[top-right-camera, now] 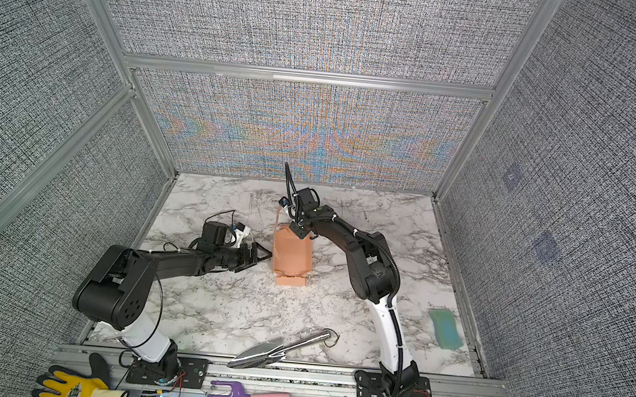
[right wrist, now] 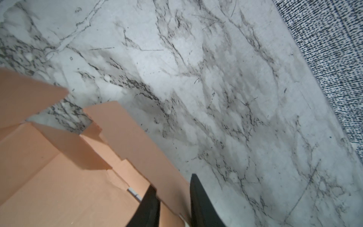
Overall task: Assemble paper box
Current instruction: Rotate the paper box at the center of the table.
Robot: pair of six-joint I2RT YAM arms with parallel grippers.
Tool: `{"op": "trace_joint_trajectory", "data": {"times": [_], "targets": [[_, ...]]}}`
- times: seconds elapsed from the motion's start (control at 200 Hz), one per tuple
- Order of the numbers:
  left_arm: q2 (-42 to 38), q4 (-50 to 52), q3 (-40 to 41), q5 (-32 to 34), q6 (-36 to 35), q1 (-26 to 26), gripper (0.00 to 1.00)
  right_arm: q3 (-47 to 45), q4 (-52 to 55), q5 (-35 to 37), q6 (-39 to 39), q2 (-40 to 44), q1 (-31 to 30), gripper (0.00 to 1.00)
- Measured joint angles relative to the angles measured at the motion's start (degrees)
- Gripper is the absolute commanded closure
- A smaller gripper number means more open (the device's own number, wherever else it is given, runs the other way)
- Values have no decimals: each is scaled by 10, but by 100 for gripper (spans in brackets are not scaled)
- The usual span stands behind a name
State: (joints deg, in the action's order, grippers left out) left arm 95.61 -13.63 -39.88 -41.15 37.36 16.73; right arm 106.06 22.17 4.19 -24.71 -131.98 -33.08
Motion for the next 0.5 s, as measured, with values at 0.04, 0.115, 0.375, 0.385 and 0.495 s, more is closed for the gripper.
{"op": "trace_joint_trajectory", "data": {"times": [0.04, 0.115, 0.375, 0.385, 0.495], "targets": [[0, 0, 0, 0, 0, 0, 3, 0, -5, 0, 0, -1, -1, 77], [0, 0, -1, 0, 2, -1, 3, 0, -10, 2, 0, -2, -3, 84], [10, 4, -21, 0, 2, -7, 3, -1, -14, 2, 10, -2, -3, 93], [11, 4, -22, 0, 2, -7, 3, -2, -14, 2, 12, -2, -3, 93], [18, 5, -31, 0, 2, -10, 2, -10, -14, 0, 28, 7, 2, 96]]}}
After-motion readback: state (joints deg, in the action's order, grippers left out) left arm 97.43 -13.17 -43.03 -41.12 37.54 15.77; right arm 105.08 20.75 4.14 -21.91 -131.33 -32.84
